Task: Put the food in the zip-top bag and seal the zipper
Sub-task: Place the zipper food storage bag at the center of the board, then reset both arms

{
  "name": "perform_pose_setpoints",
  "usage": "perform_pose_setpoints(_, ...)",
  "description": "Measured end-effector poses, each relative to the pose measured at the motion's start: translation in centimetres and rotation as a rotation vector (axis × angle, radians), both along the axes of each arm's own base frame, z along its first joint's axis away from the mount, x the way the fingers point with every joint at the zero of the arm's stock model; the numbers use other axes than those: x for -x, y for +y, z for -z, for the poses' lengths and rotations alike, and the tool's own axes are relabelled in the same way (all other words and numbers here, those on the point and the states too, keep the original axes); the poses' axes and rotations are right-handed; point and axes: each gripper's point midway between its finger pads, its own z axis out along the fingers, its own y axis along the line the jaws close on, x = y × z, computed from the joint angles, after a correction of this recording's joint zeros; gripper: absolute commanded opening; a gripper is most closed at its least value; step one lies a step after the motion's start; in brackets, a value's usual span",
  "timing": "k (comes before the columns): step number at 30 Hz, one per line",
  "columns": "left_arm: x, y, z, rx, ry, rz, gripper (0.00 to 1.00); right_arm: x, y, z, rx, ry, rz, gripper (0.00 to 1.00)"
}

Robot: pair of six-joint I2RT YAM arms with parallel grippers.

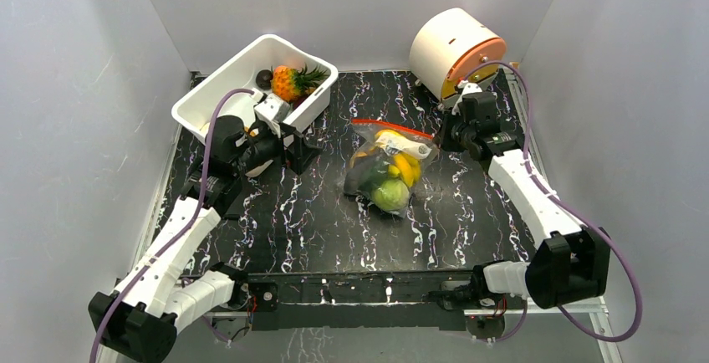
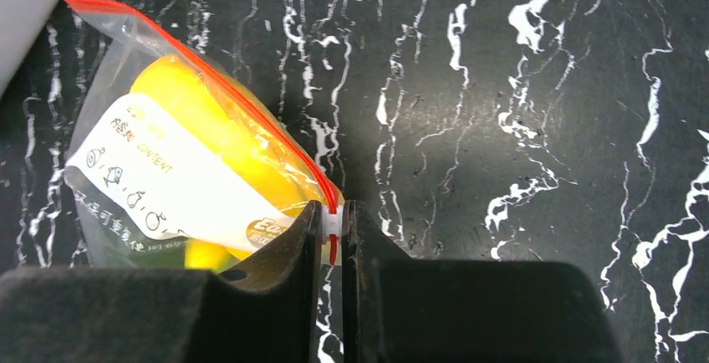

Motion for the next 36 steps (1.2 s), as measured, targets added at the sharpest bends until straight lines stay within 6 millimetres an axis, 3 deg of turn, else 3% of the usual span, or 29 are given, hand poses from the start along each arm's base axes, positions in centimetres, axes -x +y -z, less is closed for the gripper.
perform_pose_setpoints(3, -0.2, 0.3, 0.7, -0.004, 0.036, -0.029, 0.98, -0.5, -0.5, 0.9, 0.005, 0.023, 0.037, 0.29)
perform_pose_setpoints(7, -0.6, 0.7, 1.6, 0.004, 0.097, -0.081, 0.98, -0.6, -1.0, 0.3, 0.000, 0.007, 0.073, 0.48)
perform_pose_setpoints(11, -1.3, 1.2, 2.4, 0.015, 0.164, -0.159, 0.98, -0.3, -0.9, -1.4, -0.021, -0.033, 0.079, 0.66)
perform_pose_setpoints(17, -2.1, 2.0, 2.1, 0.034, 0.207, -0.253, 0.98, 0.8, -0.4, -5.8, -0.068, -0.103, 0.049, 0.98)
perform_pose_setpoints(22, -2.4, 2.5, 1.0, 0.056, 0.209, -0.301, 0.98, 2.8, -0.4, -9.1, -0.107, -0.178, 0.040, 0.98)
perform_pose_setpoints(29, -1.9, 3.0, -3.5, 0.125, 0.150, -0.325, 0.98, 5.7, -0.4, -14.7, -0.186, -0.309, 0.035, 0.98)
perform_pose_setpoints(33, -1.4, 3.2, -4.7, 0.153, 0.133, -0.333, 0.98, 7.3, 0.0, -15.8, -0.232, -0.348, 0.013, 0.98)
perform_pose_setpoints(36, -1.2, 3.4, -4.7, 0.158, 0.134, -0.345, 0.98, 7.9, 0.3, -15.1, -0.256, -0.335, 0.005, 0.98)
